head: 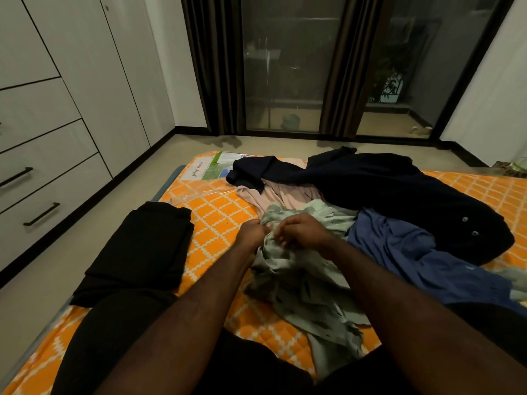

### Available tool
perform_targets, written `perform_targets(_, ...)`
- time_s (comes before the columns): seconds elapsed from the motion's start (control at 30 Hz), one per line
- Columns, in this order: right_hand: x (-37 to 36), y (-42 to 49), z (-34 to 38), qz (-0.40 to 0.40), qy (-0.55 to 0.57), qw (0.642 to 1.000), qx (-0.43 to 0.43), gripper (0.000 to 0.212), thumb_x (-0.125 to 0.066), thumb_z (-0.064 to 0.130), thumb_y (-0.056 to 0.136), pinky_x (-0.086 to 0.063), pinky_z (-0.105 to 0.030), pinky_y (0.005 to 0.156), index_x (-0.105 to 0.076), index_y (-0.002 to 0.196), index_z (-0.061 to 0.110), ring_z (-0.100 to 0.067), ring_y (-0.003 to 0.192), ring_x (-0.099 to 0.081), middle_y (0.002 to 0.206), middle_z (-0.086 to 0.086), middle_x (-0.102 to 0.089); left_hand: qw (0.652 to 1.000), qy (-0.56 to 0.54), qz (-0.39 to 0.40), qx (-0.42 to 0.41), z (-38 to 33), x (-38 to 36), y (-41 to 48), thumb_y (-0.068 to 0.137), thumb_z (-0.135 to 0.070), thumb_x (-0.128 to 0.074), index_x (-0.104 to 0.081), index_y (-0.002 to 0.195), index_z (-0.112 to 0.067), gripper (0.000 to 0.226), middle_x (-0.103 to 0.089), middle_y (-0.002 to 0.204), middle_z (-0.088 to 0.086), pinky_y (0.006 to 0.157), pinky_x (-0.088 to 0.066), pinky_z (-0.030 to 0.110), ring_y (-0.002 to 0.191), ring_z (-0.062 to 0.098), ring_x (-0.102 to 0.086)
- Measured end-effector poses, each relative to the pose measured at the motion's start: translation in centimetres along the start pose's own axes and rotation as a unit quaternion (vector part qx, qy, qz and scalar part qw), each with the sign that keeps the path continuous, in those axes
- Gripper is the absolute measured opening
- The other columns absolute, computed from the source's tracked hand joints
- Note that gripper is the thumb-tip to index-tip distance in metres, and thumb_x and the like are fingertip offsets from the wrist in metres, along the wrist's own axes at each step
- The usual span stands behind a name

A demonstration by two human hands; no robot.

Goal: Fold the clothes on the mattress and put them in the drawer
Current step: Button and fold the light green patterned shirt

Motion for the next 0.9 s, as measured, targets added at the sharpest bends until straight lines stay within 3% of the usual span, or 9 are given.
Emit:
perform_targets(0.1, 6.3, -1.1, -4.2, -0.209, -0.240, 0.946, -0.059, 0.020, -0.055, 0.021, 0.095, -0.056, -0.040, 0.085, -0.073, 0.103, 0.019, -0.025, 0.095, -0.066, 0.106, -0.008, -0.073, 0.994, 0.029, -0.055, -0.090, -0.6, 0.1, 0.6, 0.098, -0.022, -0.062, -0.066, 0.085, -0.011, 0.018, -0.068, 0.089, 0.014, 0.069, -0.046, 0.037, 0.083, 0.031, -0.063)
perform_targets(0.2, 8.5, -2.0, -9.6, -0.181, -0.367, 0.895, -0.180, 0.040, -0.046, 0.027, 0.097, -0.046, -0.044, 0.105, -0.056, 0.134, 0.018, -0.036, 0.127, -0.053, 0.139, -0.017, -0.055, 0.981, -0.039, -0.153, -0.111, -2.1, 3.3, 0.7, 0.100, -0.023, -0.060, -0.066, 0.096, -0.010, 0.015, -0.065, 0.093, 0.011, 0.069, -0.042, 0.036, 0.086, 0.034, -0.062)
perform_targets(0.33, 8.5, -1.5, -11.9, -0.159, -0.358, 0.893, -0.220, 0.055, -0.038, 0.039, 0.103, -0.027, -0.049, 0.119, -0.038, 0.152, 0.013, -0.042, 0.145, -0.029, 0.158, -0.024, -0.031, 0.944, -0.110, -0.293, -0.101, -1.8, 8.1, 0.3, 0.103, -0.020, -0.054, -0.064, 0.110, -0.008, 0.017, -0.062, 0.103, 0.016, 0.070, -0.037, 0.034, 0.093, 0.038, -0.059)
perform_targets(0.4, 7.9, -1.2, -12.2, -0.155, -0.358, 0.894, -0.221, 0.059, -0.038, 0.044, 0.104, -0.023, -0.051, 0.121, -0.034, 0.154, 0.012, -0.043, 0.149, -0.024, 0.161, -0.024, -0.026, 0.941, -0.032, -0.324, -0.094, -2.1, 9.0, 0.2, 0.100, -0.017, -0.055, -0.059, 0.124, -0.015, 0.024, -0.057, 0.123, 0.019, 0.076, -0.040, 0.038, 0.107, 0.040, -0.055)
perform_targets(0.47, 7.5, -1.2, -12.7, -0.152, -0.362, 0.891, -0.229, 0.062, -0.037, 0.046, 0.103, -0.020, -0.052, 0.123, -0.030, 0.156, 0.014, -0.042, 0.151, -0.018, 0.164, -0.022, -0.021, 0.915, 0.193, -0.321, -0.151, -4.0, 7.6, -0.4, 0.092, -0.017, -0.062, -0.049, 0.140, -0.022, 0.051, -0.037, 0.147, 0.023, 0.095, -0.041, 0.047, 0.129, 0.045, -0.041)
perform_targets(0.57, 7.4, -1.2, -12.8, -0.144, -0.376, 0.885, -0.232, 0.063, -0.038, 0.047, 0.102, -0.020, -0.052, 0.124, -0.030, 0.155, 0.016, -0.042, 0.151, -0.020, 0.163, -0.022, -0.022, 0.822, 0.390, -0.230, -0.346, -6.4, -0.2, -2.1, 0.083, -0.021, -0.073, -0.046, 0.147, -0.021, 0.069, -0.020, 0.161, 0.023, 0.117, -0.023, 0.057, 0.149, 0.042, -0.020)
perform_targets(0.67, 7.6, -0.6, -12.8, -0.132, -0.391, 0.883, -0.222, 0.068, -0.046, 0.048, 0.097, -0.024, -0.050, 0.123, -0.032, 0.154, 0.014, -0.042, 0.148, -0.027, 0.160, -0.023, -0.029, 0.745, 0.473, -0.031, -0.469, -5.5, -10.4, -4.2, 0.080, -0.015, -0.073, -0.043, 0.150, -0.021, 0.076, -0.020, 0.165, 0.015, 0.118, -0.028, 0.055, 0.152, 0.035, -0.020)
perform_targets(0.77, 8.2, -1.0, -12.5, -0.085, -0.420, 0.879, -0.208, 0.083, -0.063, 0.049, 0.089, -0.028, -0.045, 0.122, -0.031, 0.158, 0.015, -0.037, 0.148, -0.033, 0.162, -0.018, -0.033, 0.735, 0.517, 0.101, -0.427, -2.8, -17.6, -3.0, 0.085, -0.019, -0.072, -0.017, 0.160, -0.026, 0.093, -0.001, 0.170, 0.003, 0.115, -0.035, 0.049, 0.151, 0.030, -0.023)
perform_targets(0.9, 11.2, -2.2, -11.2, -0.064, -0.408, 0.889, -0.200, 0.044, -0.044, 0.021, 0.108, -0.044, -0.022, 0.097, -0.048, 0.149, 0.006, -0.030, 0.137, -0.049, 0.151, -0.014, -0.051, 0.767, 0.514, 0.179, -0.339, -0.9, -23.2, -0.4, 0.082, -0.023, -0.077, -0.001, 0.159, -0.043, 0.110, 0.005, 0.169, 0.005, 0.107, -0.045, 0.051, 0.138, 0.041, -0.044)
Point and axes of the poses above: each hand's wrist, its own y-axis towards the middle knuckle, its own x-axis out of the back of the hand, z = x × y, the point moved 9 cm from there along y, towards the middle knuckle
